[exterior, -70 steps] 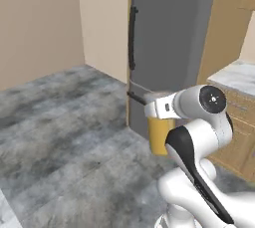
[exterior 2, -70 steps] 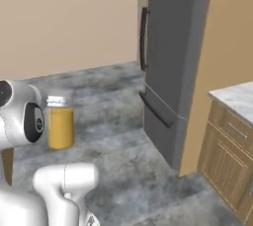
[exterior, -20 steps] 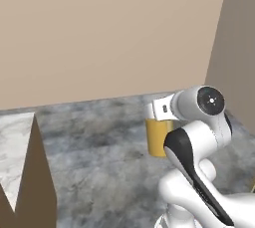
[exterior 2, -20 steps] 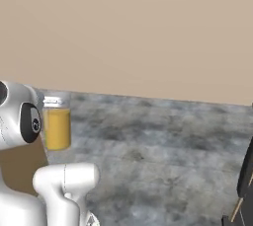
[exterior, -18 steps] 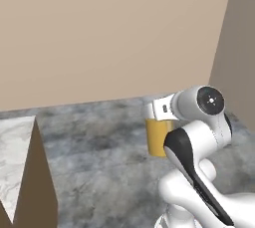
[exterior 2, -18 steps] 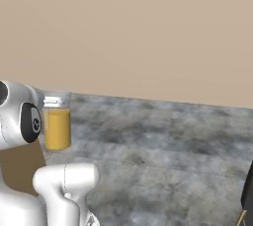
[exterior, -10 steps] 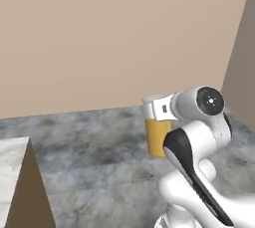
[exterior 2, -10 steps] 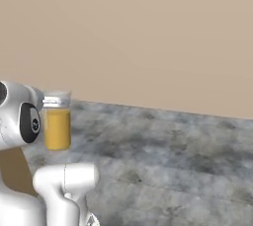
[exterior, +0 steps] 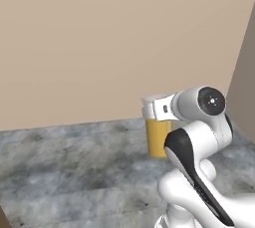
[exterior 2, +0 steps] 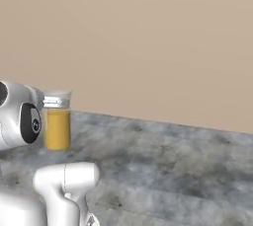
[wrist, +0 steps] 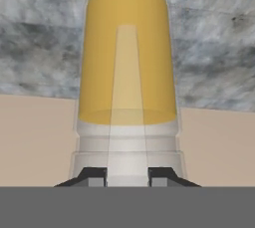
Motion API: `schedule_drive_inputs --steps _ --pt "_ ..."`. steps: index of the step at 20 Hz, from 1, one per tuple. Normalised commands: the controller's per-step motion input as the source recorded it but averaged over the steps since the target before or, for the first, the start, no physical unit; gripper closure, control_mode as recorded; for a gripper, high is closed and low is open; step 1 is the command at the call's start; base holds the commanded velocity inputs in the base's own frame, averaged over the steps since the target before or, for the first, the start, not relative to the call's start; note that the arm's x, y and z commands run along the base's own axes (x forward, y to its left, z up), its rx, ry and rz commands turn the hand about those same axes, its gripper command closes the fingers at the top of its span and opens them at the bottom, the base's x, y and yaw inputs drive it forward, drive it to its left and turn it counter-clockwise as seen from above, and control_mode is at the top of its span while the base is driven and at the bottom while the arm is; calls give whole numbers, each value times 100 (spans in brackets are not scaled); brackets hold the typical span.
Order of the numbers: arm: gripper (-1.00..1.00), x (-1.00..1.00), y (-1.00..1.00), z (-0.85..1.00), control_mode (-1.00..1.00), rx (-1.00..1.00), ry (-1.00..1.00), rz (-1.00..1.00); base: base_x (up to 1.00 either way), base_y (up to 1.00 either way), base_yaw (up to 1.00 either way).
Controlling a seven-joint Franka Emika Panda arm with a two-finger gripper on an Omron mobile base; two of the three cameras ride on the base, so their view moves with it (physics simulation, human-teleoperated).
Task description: There is a tray on the dining counter. Grab the cup, mug, and pitcher and place them on the tray. The pitcher may be placed next to the tray if it cannot fit the tray.
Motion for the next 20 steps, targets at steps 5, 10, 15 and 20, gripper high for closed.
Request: schedule_drive_inputs --steps 5,10,15,20 --pt "100 0 0 0 100 0 0 0 98 -33 12" --pt "100 0 0 0 100 0 0 0 90 -43 32" --pt "100 0 0 0 100 0 0 0 45 -44 40" --pt "100 0 0 0 100 0 0 0 35 -33 47"
